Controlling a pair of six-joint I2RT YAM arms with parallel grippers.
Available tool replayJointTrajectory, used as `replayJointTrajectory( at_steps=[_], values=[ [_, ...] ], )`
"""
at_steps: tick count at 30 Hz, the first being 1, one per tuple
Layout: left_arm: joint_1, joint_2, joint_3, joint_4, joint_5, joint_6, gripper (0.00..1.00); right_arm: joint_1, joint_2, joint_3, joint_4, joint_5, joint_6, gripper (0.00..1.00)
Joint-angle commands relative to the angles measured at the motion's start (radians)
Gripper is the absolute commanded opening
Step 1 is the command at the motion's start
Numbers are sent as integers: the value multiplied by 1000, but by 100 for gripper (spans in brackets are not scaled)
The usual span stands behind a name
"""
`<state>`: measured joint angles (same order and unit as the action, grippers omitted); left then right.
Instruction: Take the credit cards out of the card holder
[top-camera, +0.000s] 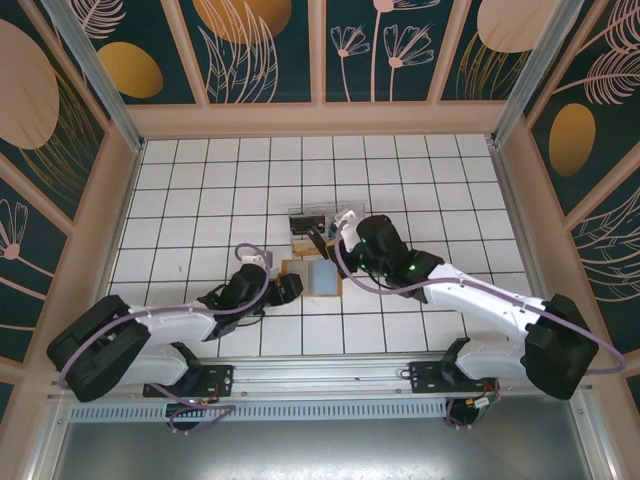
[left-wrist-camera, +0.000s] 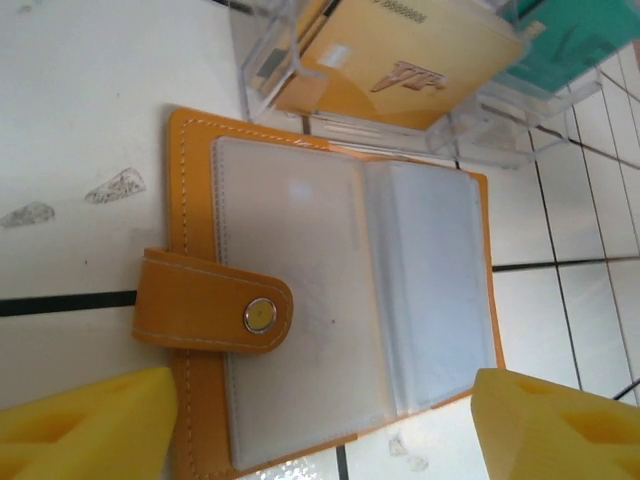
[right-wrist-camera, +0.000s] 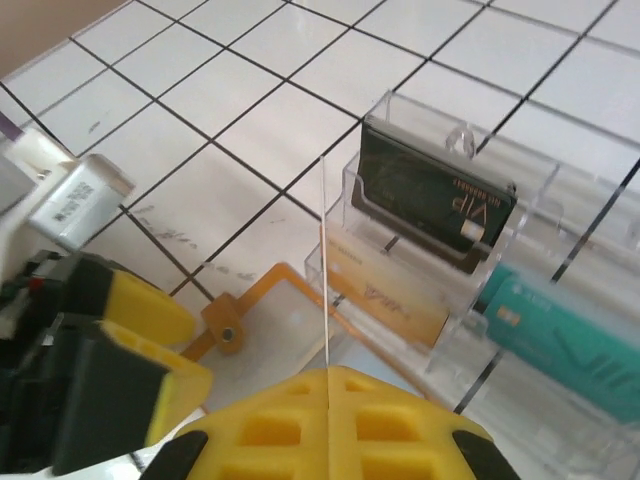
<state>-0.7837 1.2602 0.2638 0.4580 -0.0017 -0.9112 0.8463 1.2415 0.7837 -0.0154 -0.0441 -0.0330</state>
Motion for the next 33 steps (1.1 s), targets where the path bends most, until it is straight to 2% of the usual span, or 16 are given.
replayJointTrajectory(
  at_steps=[1, 7, 12, 18, 23, 26, 33],
  values=[
    [1, -88, -29, -66, -33, 13, 99, 16, 42, 67, -39, 31, -270, 0],
    [1, -276, -77, -149, -92, 17, 99, 36, 93, 136, -58, 54, -544, 0],
    [1, -421, -105, -225, -140, 15, 99, 39, 155, 208, -102, 107, -729, 0],
    [1, -586, -137, -327, -218, -4, 99, 43, 221, 232, -67, 172, -917, 0],
    [1, -710, -159, -389, -264, -19, 99, 53, 268, 258, -44, 241, -1030, 0],
    [1, -760, -170, -414, -280, -23, 99, 53, 282, 279, -45, 231, -1062, 0],
    [1, -768, -187, -414, -280, -34, 99, 54, 323, 301, -34, 226, -1125, 0]
  ],
)
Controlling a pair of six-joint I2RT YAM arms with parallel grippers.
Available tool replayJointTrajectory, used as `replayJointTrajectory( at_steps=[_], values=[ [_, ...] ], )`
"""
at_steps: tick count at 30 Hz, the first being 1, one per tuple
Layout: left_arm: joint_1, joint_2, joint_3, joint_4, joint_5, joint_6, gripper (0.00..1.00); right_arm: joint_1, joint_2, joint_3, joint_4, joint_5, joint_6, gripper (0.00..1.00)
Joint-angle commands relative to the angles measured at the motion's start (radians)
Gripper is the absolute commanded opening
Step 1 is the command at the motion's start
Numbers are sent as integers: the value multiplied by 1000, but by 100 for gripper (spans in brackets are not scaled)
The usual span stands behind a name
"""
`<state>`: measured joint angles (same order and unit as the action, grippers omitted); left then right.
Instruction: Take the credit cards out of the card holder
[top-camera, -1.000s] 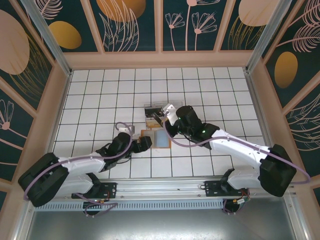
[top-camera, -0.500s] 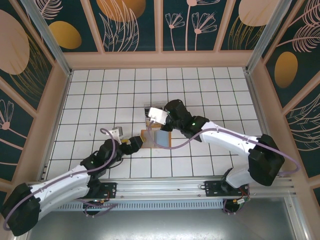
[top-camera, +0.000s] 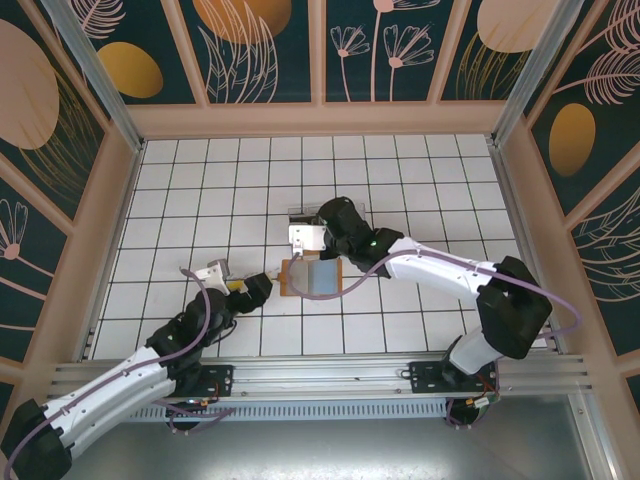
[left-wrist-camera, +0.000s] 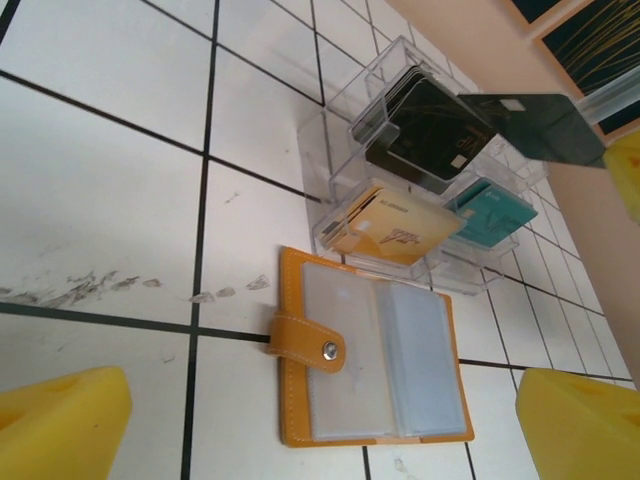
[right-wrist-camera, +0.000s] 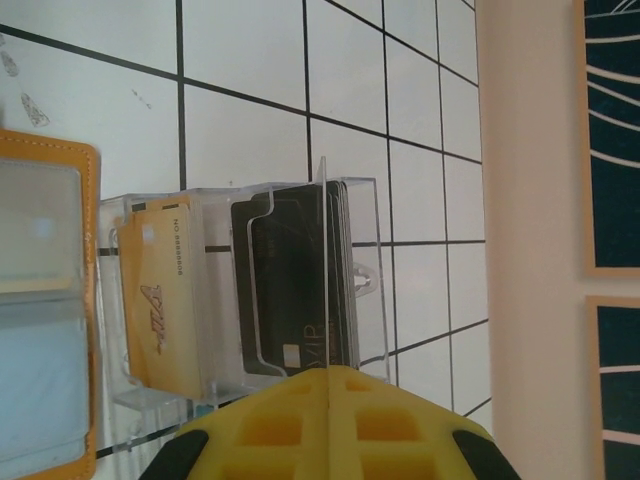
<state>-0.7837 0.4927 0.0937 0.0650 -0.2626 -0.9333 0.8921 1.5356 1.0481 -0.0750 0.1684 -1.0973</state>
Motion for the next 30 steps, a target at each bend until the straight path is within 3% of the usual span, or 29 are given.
replayJointTrajectory(
  at_steps=[1, 30],
  values=[
    [2, 2, -14, -21, -20, -12, 99, 7, 34, 42, 19, 9, -66, 0],
    [2, -12, -22, -44, -28, -6, 99, -47, 140, 108, 5, -56, -46, 0]
  ],
)
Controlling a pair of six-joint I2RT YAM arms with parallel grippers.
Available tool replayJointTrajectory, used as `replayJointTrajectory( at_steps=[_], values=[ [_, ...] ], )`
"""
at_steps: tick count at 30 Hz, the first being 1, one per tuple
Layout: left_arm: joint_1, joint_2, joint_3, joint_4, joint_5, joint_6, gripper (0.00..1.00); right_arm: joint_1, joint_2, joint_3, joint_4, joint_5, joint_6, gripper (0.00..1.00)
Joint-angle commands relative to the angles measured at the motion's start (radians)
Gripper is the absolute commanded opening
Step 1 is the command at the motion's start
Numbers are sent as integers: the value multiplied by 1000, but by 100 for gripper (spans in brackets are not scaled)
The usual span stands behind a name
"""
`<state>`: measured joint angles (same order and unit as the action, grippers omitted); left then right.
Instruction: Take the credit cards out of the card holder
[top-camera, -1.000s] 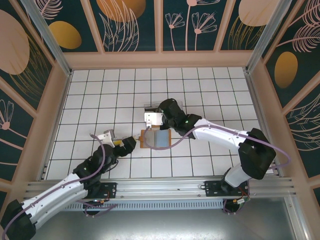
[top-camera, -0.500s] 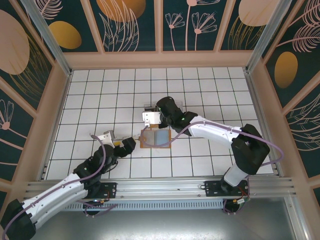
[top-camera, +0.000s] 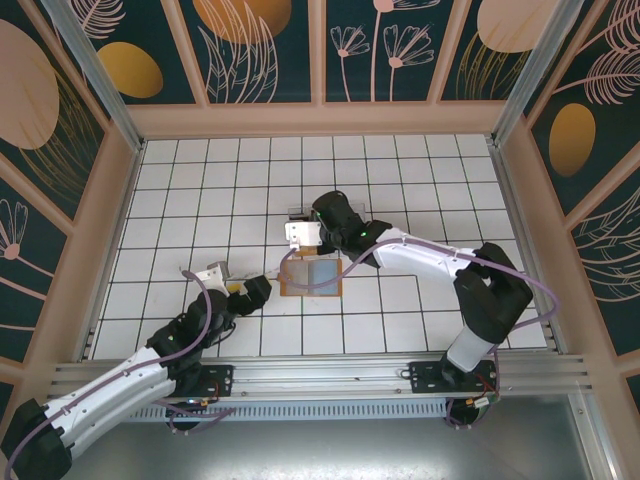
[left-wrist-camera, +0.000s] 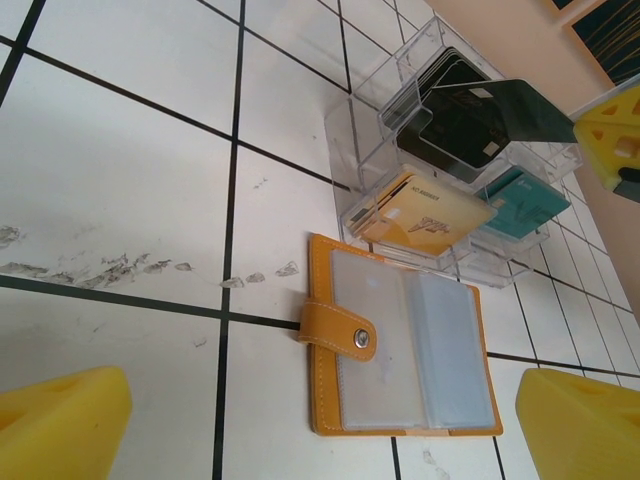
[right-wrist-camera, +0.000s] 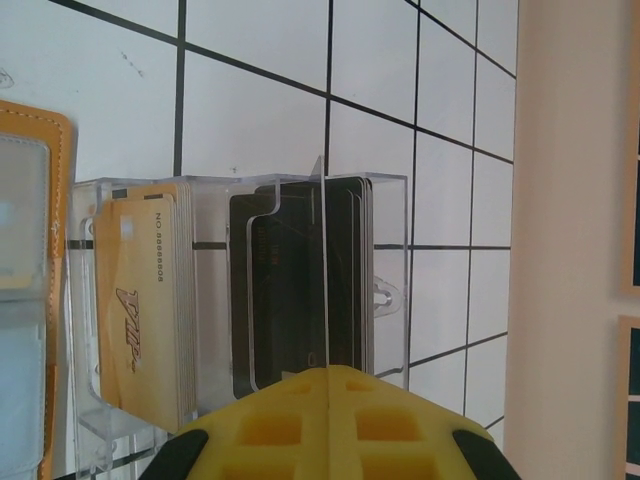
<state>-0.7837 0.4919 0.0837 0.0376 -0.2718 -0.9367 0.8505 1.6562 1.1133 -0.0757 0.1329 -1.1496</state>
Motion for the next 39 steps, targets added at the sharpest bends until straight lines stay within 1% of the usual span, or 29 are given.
replayJointTrajectory(
  at_steps=[1, 20, 29, 39],
  values=[
    [1, -12, -12, -18, -20, -2, 99, -5, 24, 45, 5, -21, 8, 0],
    [3, -41, -24, -28, -17, -2, 99, -24, 56, 40, 5, -13, 27, 0],
    [1, -42, -28, -22, -17, -3, 98, -34, 20, 40, 9, 14, 13, 0],
    [2, -41, -32, -19, -17, -6, 99, -36, 13, 34, 5, 26, -4, 0]
  ],
)
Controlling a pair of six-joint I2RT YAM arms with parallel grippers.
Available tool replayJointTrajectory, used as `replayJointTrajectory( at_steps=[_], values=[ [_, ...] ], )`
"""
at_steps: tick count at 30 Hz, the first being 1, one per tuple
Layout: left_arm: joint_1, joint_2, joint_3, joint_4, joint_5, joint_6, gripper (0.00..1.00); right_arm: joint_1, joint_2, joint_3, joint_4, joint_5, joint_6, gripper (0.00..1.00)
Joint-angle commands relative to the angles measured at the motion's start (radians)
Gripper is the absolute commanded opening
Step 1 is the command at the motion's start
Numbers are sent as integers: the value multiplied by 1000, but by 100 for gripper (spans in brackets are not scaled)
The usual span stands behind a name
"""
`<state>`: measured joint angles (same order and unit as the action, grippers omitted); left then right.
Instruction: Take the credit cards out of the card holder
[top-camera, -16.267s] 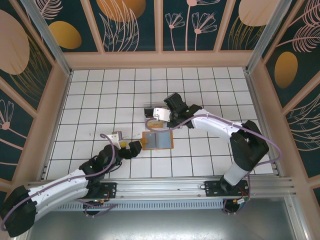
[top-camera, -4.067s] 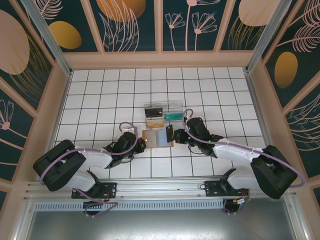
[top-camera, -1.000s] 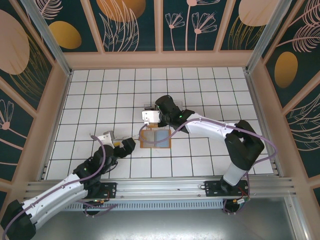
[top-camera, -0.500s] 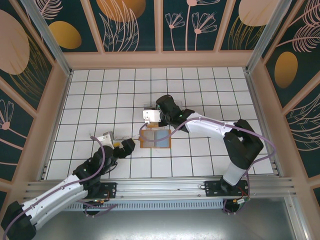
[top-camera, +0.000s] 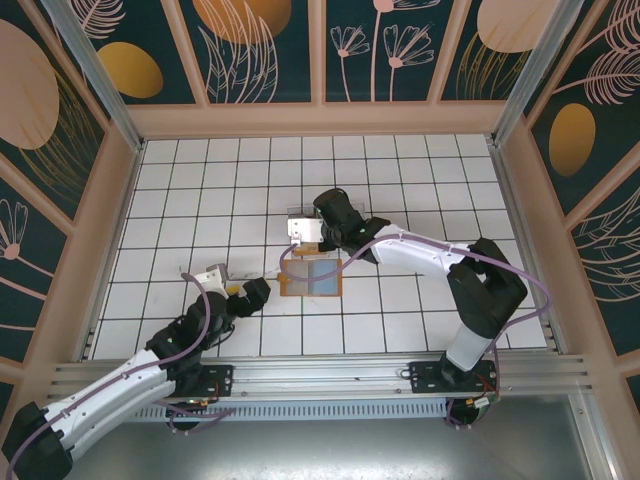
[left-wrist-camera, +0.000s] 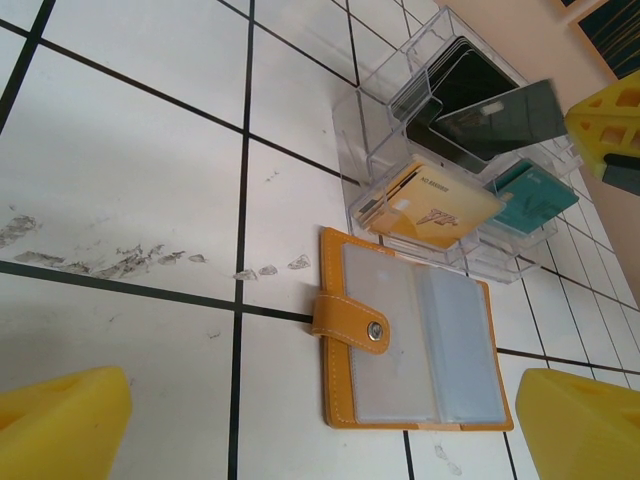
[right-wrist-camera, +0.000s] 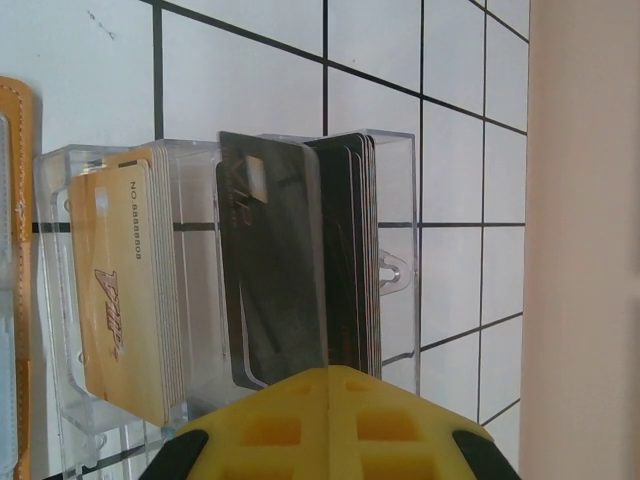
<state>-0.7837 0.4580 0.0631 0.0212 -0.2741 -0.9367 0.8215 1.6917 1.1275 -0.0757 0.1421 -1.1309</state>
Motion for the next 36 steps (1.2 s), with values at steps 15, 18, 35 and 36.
replayJointTrajectory(
  at_steps=[15, 18, 35, 36],
  values=[
    [1, -7, -20, 2, -3, -6, 99, 2, 5, 71, 14, 6, 92, 9],
    [1, -7, -19, 3, 0, -2, 99, 5, -24, 62, 28, -30, 192, 12],
    [1, 316, 76, 251, 149, 77, 48, 16, -229, -256, 182, -290, 1566, 21],
    [1, 356, 91, 274, 154, 86, 41, 16, -237, -301, 232, -300, 1637, 21]
  ],
)
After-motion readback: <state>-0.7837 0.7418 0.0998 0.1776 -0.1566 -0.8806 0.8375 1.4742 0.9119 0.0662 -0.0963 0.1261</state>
